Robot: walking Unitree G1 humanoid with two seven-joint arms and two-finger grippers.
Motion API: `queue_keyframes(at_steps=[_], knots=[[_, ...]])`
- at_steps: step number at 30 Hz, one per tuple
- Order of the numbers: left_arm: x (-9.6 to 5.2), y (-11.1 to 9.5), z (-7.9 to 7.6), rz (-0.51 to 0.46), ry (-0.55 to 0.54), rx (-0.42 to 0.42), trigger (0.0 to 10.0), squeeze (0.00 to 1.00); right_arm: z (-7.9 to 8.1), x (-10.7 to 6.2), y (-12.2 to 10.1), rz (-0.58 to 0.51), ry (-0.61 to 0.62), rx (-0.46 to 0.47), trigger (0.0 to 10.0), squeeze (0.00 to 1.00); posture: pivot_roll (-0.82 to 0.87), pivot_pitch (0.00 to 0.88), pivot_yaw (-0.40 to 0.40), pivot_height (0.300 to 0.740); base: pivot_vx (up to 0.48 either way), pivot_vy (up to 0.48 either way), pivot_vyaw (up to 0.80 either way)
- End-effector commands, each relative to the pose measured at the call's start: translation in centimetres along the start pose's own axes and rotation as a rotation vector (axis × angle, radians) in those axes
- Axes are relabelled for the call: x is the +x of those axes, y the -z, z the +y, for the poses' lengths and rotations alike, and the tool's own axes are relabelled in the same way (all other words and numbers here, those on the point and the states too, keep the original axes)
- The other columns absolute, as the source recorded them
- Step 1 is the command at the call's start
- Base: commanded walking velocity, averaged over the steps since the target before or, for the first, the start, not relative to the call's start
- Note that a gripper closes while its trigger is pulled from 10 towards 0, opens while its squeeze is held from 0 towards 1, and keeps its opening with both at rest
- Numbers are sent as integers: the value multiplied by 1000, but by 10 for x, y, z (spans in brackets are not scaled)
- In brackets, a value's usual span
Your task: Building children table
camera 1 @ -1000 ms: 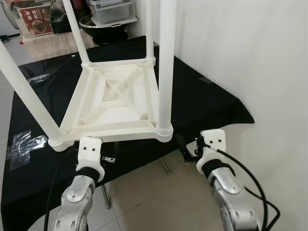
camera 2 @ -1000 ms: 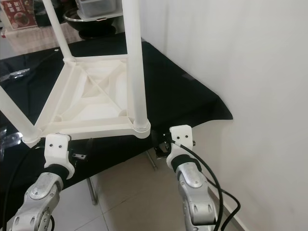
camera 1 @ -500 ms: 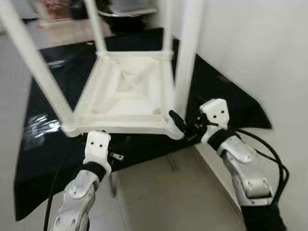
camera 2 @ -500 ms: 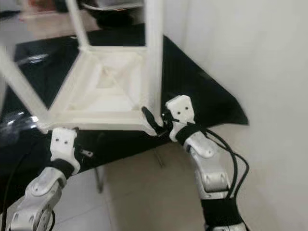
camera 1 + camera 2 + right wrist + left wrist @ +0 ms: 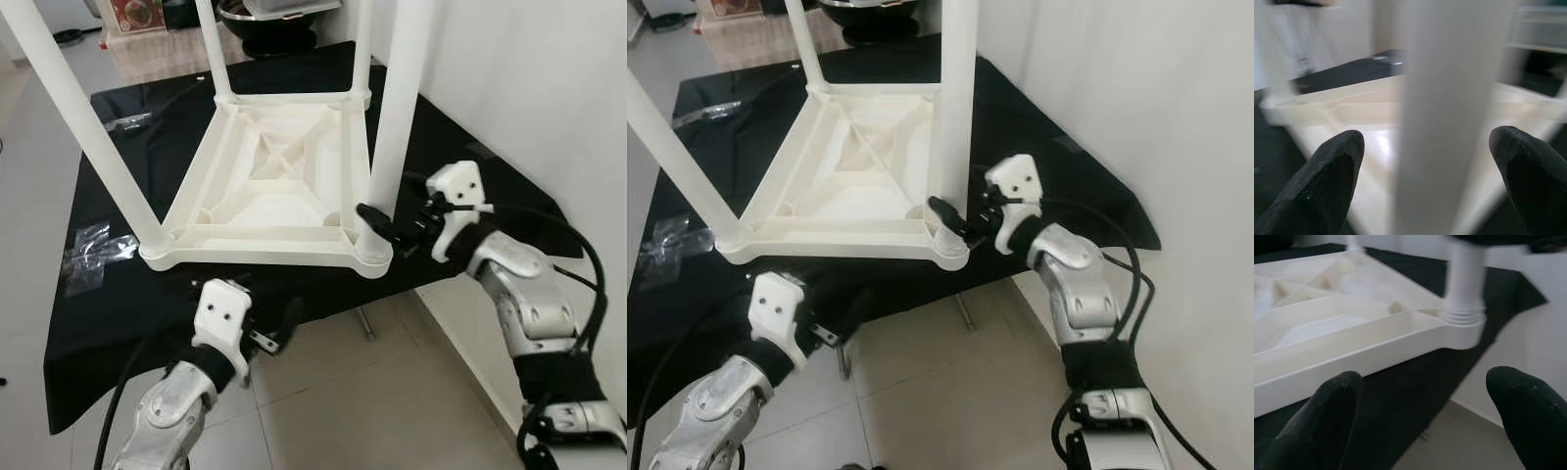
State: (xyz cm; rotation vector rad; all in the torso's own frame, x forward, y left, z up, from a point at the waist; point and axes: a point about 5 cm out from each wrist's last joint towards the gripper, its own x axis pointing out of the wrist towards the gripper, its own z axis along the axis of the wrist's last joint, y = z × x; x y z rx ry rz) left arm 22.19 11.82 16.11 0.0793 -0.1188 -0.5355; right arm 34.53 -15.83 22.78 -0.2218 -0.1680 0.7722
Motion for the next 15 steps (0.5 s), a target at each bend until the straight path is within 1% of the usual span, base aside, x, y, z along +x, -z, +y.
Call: queue_keyframes(at_steps=[1,2,3,6,7,9,11,13,15], knots=[[-4,-1,-4,15,41,1,10000,0,4,5,1,-8,-63,14,10000,0,10,199,4,740,0,0,0],[-7,-2,-5,17,57,5,10000,0,4,8,-1,-9,-97,16,10000,0,15,204,3,740,0,0,0],[-10,-3,-5,23,61,15,10000,0,4,11,-2,-8,-139,21,4627,0,20,210,1,740,0,0,0],[-12,-4,-4,28,60,22,10000,0,3,12,-3,-7,-165,25,4627,0,20,210,1,740,0,0,0],[-15,-5,-3,29,57,25,10000,0,2,12,-4,0,-204,21,0,0,29,221,-4,740,0,0,0],[-19,-8,-1,33,42,29,10000,0,-3,12,-6,11,-237,14,0,0,33,226,-8,740,0,0,0],[-21,-8,0,36,33,31,10000,0,-6,12,-7,14,-241,12,0,0,33,226,-8,740,0,0,0],[-23,-7,1,44,24,35,10000,0,-10,10,-8,24,-225,10,0,0,26,226,-17,740,0,0,0],[-24,-7,0,49,23,35,10000,0,-12,7,-5,49,-199,-4,0,0,23,223,-24,740,0,0,0]])
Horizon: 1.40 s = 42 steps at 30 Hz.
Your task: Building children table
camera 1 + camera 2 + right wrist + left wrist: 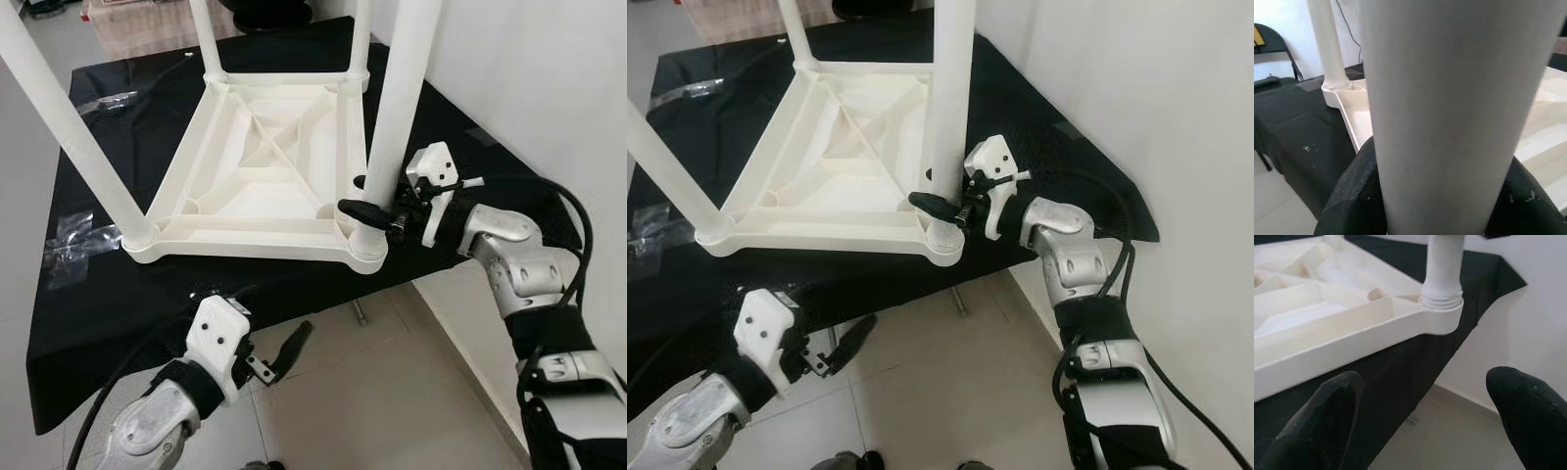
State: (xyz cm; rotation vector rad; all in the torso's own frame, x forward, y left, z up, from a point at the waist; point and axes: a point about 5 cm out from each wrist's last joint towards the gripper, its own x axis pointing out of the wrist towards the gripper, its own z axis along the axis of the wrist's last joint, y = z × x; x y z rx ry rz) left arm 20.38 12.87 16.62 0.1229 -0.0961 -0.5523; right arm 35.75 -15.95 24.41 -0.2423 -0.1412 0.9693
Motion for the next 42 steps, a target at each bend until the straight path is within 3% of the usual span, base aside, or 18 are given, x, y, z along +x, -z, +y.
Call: queue_keyframes(at_steps=[1,5,6,8,9,10,13,14,22,23,25,26,32,33,35,36,39,42], knots=[[-4,1,-1,18,4,-1,10000,0,2,-2,10,57,8,-8,0,0,23,223,-24,740,0,0,0],[-4,1,-1,21,-1,-3,10000,0,9,-9,24,145,157,38,0,0,7,217,-31,740,0,0,0],[-4,2,-1,24,-6,-5,10000,0,15,-14,36,223,336,97,0,0,3,215,-33,740,0,0,0],[-4,2,-1,24,-6,-5,10000,0,15,-14,36,223,336,97,0,0,3,215,-33,740,0,0,0],[-4,3,0,26,-10,-9,10000,0,26,-24,47,291,637,202,0,0,-6,215,-29,740,0,0,0],[-3,5,1,30,-19,-17,10000,0,55,-29,53,334,770,273,0,0,-12,217,-18,740,0,0,0],[-3,6,2,32,-24,-23,10000,0,73,-33,53,351,844,322,0,0,-14,217,-12,740,0,0,0],[0,9,3,42,-36,-36,10000,0,92,-17,45,289,843,369,0,0,-36,205,9,740,0,0,0],[8,17,3,49,-68,-60,10000,0,74,16,31,194,804,311,0,0,-53,202,-2,740,0,0,0],[11,18,2,45,-83,-70,10000,0,68,21,27,169,793,293,10000,0,-72,195,-17,740,0,0,0],[13,19,2,42,-98,-81,10000,0,66,24,19,141,777,281,10000,0,-92,198,-24,740,0,0,0],[14,21,2,41,-116,-92,10000,0,62,26,12,105,745,266,10000,1000,-116,196,-27,740,0,0,0],[15,23,2,39,-134,-104,10000,0,56,31,-7,-6,555,285,10000,1000,-106,192,-16,740,0,0,0],[15,23,2,39,-134,-101,10000,0,53,33,-13,-40,475,251,10000,702,-103,193,-12,740,0,0,0],[15,23,2,39,-135,-99,10000,0,51,33,-17,-59,425,224,10000,702,-103,193,-12,740,0,0,0],[15,23,3,40,-136,-96,10000,0,49,36,-19,-68,348,185,10000,0,-93,192,-7,740,0,0,0],[14,24,3,41,-138,-83,10000,0,49,41,-21,-49,115,72,10000,0,-71,190,-5,740,0,0,0],[13,24,3,45,-138,-71,10000,0,51,42,-20,-43,-24,71,10000,0,-57,193,-3,740,0,0,0]])
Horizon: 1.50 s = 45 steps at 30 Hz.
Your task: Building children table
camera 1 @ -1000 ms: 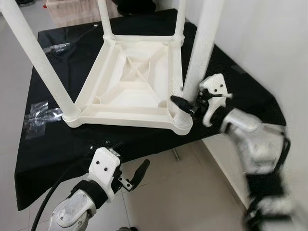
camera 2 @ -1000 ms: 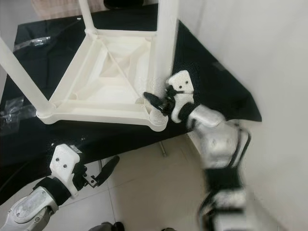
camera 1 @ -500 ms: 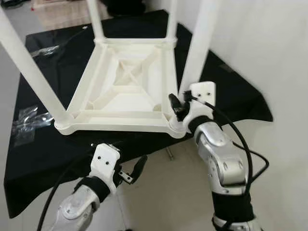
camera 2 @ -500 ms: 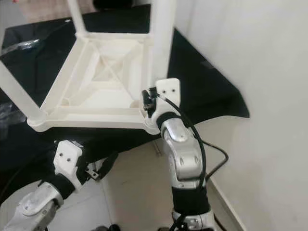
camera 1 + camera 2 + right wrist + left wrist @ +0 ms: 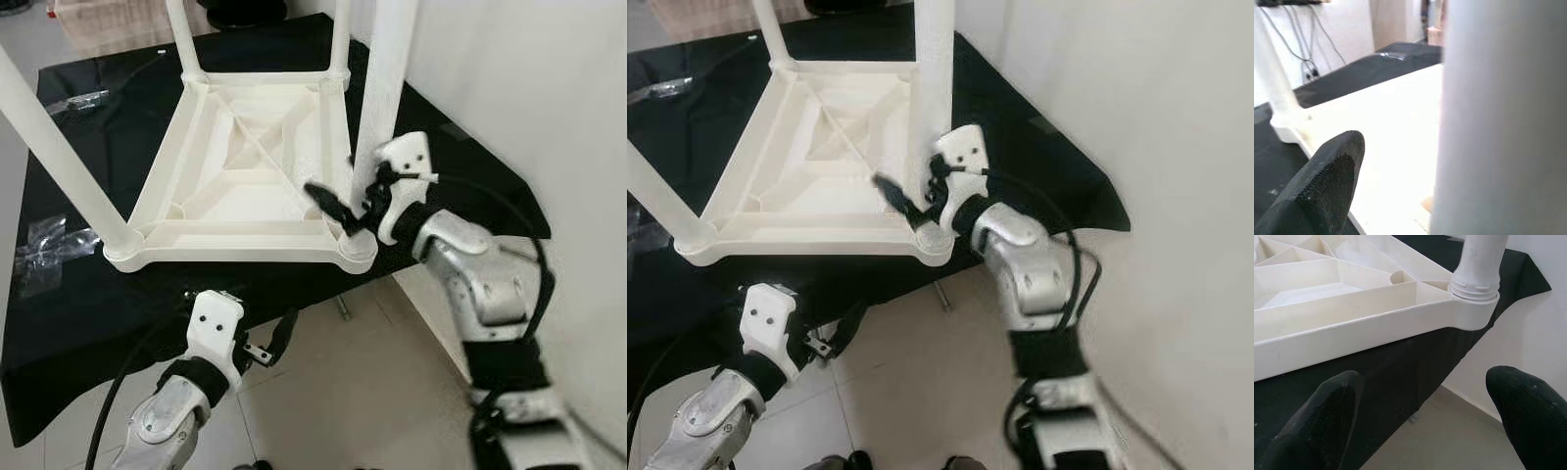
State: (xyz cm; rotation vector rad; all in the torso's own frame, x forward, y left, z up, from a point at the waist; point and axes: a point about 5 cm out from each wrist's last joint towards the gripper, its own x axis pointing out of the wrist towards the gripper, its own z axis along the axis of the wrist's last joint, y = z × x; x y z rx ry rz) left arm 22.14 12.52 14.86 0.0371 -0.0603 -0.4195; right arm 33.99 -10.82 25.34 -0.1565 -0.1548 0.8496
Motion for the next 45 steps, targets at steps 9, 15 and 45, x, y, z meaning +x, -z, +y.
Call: queue_keyframes(at_steps=[9,15,45], knots=[[-7,5,0,30,-1,25,10000,0,8,11,2,-45,-276,70,0,0,-37,207,5,740,0,0,0],[-8,5,0,34,-4,24,10000,0,7,10,8,-47,-218,77,0,0,-43,212,5,740,0,0,0],[2,6,3,12,-27,23,10000,0,45,19,17,7,443,63,10000,529,-49,189,2,740,0,0,0]])
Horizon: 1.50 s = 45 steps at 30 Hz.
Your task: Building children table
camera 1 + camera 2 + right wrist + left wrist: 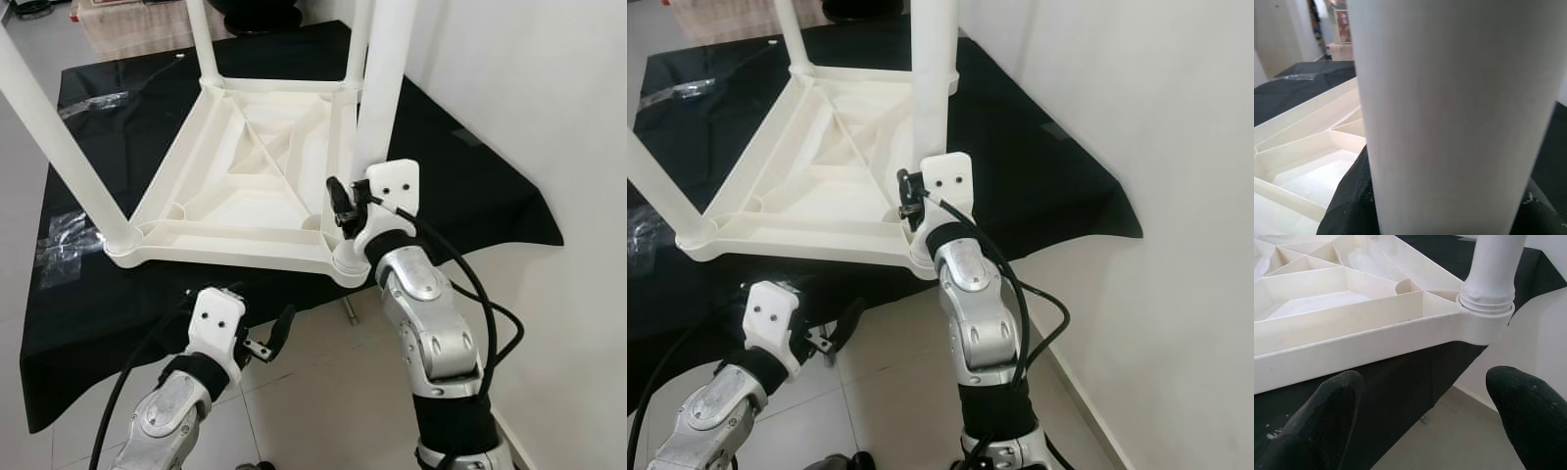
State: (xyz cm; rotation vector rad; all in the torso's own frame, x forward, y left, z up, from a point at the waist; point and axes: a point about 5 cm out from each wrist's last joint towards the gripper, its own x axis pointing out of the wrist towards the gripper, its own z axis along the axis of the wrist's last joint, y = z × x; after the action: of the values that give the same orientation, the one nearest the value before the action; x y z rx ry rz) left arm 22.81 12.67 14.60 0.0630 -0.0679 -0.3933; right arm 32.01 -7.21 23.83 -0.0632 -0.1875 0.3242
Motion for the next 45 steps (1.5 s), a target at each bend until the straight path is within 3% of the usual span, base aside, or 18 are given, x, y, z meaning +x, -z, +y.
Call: queue_keyframes(at_steps=[1,2,3,6,10,11,12,13,20,29,31,41,43,45], knots=[[-3,3,-1,13,-2,-4,10000,0,6,3,9,34,-87,15,10000,529,-49,189,2,740,0,0,0],[-3,3,-1,13,0,-4,10000,0,8,4,7,17,-154,10,10000,529,-49,189,2,740,0,0,0],[-4,2,-1,14,3,-4,10000,0,5,7,3,-4,-228,41,10000,1000,-30,192,3,740,0,0,0],[-7,1,-4,15,13,0,10000,0,-13,14,-7,-65,-390,55,10000,1000,-4,204,-4,740,0,0,0],[-11,0,-6,16,13,1,10000,0,-25,19,-15,-86,-469,14,10000,1000,11,215,-7,740,0,0,0],[-14,0,-7,21,11,1,10000,0,-29,23,-17,-82,-533,-10,10000,553,22,225,-8,740,0,0,0],[-14,0,-7,21,11,1,10000,0,-29,23,-17,-82,-533,-10,10000,553,22,225,-8,740,0,0,0],[-18,-1,-8,28,10,3,10000,0,-32,25,-18,-60,-651,-26,10000,0,36,237,-9,740,0,0,0],[-29,-3,-10,49,15,13,10000,0,-39,31,-13,24,-887,-15,10000,0,73,269,-10,740,0,0,0],[-40,-7,-13,60,14,12,10000,0,-56,30,-2,104,-997,7,10000,0,95,296,-8,740,0,0,0],[-43,-8,-13,64,24,19,10000,0,-62,27,2,124,-1042,13,0,0,97,300,-5,740,0,0,0],[-42,-9,-14,66,30,21,10000,0,-71,28,-2,76,-994,4,0,0,86,295,-7,740,0,0,0],[-41,-8,-14,66,29,20,10000,0,-74,26,0,79,-950,-16,0,0,75,291,-8,740,0,0,0],[-39,-7,-13,67,28,18,10000,0,-80,21,8,105,-792,-90,0,0,56,277,-20,740,0,0,0]])
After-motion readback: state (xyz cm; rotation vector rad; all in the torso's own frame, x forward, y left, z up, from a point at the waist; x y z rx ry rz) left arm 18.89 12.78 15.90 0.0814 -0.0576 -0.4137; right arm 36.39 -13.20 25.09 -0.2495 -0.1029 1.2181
